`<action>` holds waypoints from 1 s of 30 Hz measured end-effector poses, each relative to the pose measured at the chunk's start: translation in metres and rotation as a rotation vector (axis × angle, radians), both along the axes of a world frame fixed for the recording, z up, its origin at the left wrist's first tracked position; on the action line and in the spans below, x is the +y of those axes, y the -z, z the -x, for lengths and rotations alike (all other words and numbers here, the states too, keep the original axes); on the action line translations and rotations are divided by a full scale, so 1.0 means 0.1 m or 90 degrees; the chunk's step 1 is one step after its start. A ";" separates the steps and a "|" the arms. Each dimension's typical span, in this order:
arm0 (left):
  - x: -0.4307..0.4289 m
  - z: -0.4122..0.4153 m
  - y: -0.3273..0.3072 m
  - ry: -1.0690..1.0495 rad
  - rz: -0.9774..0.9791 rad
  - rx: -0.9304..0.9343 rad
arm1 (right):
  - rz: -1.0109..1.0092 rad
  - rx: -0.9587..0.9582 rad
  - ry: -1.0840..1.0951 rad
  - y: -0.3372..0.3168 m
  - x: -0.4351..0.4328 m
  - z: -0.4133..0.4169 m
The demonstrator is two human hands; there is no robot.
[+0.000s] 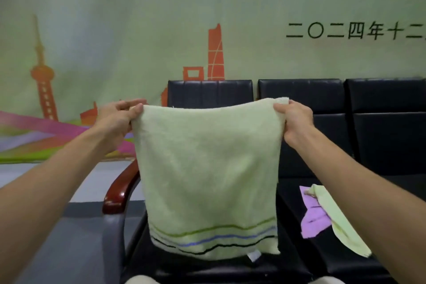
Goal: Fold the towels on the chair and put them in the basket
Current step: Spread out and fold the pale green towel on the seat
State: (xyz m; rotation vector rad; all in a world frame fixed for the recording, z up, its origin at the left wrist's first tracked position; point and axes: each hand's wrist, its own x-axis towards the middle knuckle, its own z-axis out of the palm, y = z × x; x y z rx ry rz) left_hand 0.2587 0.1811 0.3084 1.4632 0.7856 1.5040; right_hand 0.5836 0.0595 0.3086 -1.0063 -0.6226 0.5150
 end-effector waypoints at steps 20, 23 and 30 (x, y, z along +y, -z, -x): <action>0.10 -0.02 0.28 -0.189 -0.023 0.235 | 0.193 -0.176 0.021 0.22 0.15 -0.15; 0.12 -0.04 0.23 -0.139 0.087 0.079 | 0.193 -0.189 -0.083 0.22 0.10 -0.18; 0.05 0.05 0.18 -0.119 -0.049 0.364 | 0.242 -0.468 0.059 0.19 0.11 -0.23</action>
